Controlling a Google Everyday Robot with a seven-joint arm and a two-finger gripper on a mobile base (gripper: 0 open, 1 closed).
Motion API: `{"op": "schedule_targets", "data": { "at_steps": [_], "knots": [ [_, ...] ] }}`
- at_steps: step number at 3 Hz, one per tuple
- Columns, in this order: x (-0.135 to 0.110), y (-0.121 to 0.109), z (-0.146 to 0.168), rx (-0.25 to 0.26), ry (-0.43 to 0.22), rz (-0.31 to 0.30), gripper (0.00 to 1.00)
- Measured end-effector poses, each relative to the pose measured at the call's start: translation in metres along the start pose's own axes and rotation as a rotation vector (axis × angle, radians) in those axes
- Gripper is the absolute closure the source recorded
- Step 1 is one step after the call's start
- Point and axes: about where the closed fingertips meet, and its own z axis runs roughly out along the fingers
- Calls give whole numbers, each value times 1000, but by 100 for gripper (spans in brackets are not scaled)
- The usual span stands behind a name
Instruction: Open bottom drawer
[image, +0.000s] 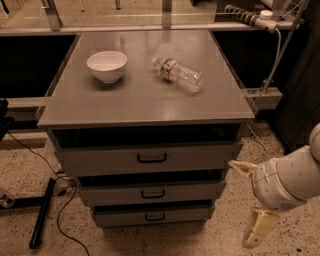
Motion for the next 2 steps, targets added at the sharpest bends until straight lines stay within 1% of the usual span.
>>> {"op": "schedule_targets", "data": {
  "at_steps": [1,2],
  "knots": [
    [24,-9,34,19,0,49,0],
    [53,-28,73,96,1,82,0]
  ]
}}
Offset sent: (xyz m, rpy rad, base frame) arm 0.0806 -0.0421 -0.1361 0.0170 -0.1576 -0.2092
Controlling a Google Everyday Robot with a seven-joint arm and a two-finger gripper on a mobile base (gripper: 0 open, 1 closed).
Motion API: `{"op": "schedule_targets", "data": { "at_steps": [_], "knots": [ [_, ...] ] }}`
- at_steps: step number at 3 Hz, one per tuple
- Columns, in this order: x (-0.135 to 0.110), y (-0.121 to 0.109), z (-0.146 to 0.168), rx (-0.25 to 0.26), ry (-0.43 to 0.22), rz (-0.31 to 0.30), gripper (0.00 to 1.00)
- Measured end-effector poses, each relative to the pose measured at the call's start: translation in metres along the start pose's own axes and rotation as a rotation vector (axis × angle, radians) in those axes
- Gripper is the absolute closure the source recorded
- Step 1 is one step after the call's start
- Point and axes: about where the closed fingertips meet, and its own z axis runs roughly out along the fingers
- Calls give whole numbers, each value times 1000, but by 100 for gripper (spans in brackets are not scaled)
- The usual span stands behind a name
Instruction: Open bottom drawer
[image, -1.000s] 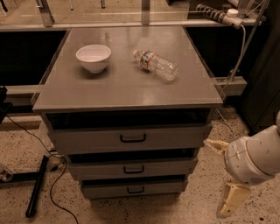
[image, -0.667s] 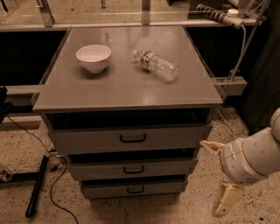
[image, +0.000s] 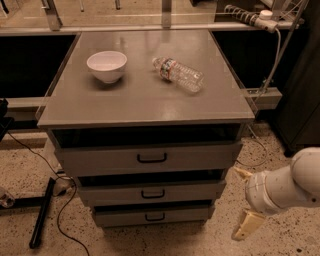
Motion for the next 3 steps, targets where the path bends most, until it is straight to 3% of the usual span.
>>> {"op": "schedule_targets", "data": {
  "at_steps": [1,2,3],
  "knots": [
    [23,-16,33,92,-23,13,0],
    [44,-25,59,109,-39,72,0],
    [44,-25,59,109,-39,72,0]
  ]
}}
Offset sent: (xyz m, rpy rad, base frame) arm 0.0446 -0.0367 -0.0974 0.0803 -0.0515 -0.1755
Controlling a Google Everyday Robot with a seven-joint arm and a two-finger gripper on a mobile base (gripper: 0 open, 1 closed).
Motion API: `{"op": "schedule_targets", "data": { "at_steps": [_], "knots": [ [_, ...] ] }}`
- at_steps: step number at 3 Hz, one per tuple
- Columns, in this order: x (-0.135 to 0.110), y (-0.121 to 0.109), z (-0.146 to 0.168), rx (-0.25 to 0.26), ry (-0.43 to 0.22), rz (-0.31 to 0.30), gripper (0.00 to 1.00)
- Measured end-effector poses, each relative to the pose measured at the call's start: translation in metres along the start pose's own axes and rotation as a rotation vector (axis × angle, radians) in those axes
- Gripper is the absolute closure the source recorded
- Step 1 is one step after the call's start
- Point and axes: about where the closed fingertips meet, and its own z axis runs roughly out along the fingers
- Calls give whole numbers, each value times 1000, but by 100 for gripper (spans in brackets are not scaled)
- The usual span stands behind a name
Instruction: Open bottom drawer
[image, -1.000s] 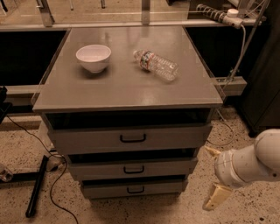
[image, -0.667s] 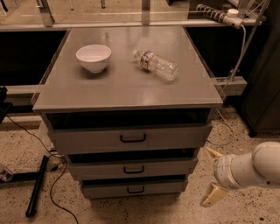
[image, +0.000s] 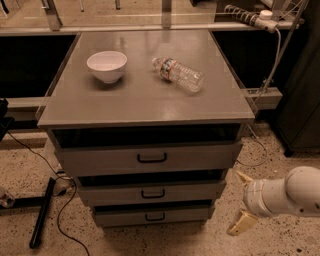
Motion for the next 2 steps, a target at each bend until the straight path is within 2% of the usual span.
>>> {"op": "schedule_targets", "data": {
  "at_steps": [1,2],
  "knots": [
    [1,0,17,-22,11,-2,0],
    [22,-7,59,-47,27,81,0]
  ]
}}
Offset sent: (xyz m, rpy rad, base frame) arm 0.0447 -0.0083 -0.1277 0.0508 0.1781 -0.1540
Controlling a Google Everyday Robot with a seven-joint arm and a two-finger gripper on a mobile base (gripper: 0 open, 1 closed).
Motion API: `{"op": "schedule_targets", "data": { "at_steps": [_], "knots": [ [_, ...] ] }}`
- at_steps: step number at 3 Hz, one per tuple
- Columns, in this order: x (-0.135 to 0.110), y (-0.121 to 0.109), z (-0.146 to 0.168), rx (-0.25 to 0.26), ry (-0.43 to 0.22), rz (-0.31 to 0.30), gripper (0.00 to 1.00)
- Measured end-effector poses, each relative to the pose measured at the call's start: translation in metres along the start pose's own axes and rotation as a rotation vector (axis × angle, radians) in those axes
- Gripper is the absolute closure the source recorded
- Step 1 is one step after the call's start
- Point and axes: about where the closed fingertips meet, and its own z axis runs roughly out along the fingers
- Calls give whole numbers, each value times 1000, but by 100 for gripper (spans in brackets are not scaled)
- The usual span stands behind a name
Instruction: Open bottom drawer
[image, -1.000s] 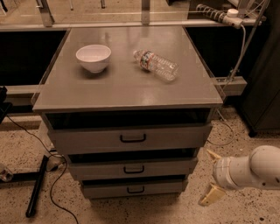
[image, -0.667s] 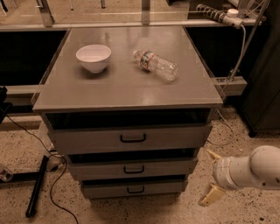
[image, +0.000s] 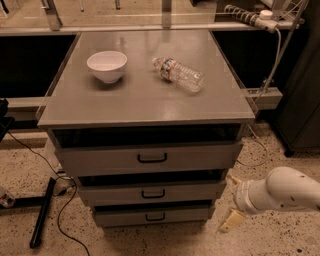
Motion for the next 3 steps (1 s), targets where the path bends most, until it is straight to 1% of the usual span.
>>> {"op": "schedule_targets", "data": {
  "at_steps": [1,2,3],
  "knots": [
    [31,-6,41,11,-17,79,0],
    [52,-4,67,18,-96,81,0],
    [55,4,78,17,-195,-47,0]
  ]
}}
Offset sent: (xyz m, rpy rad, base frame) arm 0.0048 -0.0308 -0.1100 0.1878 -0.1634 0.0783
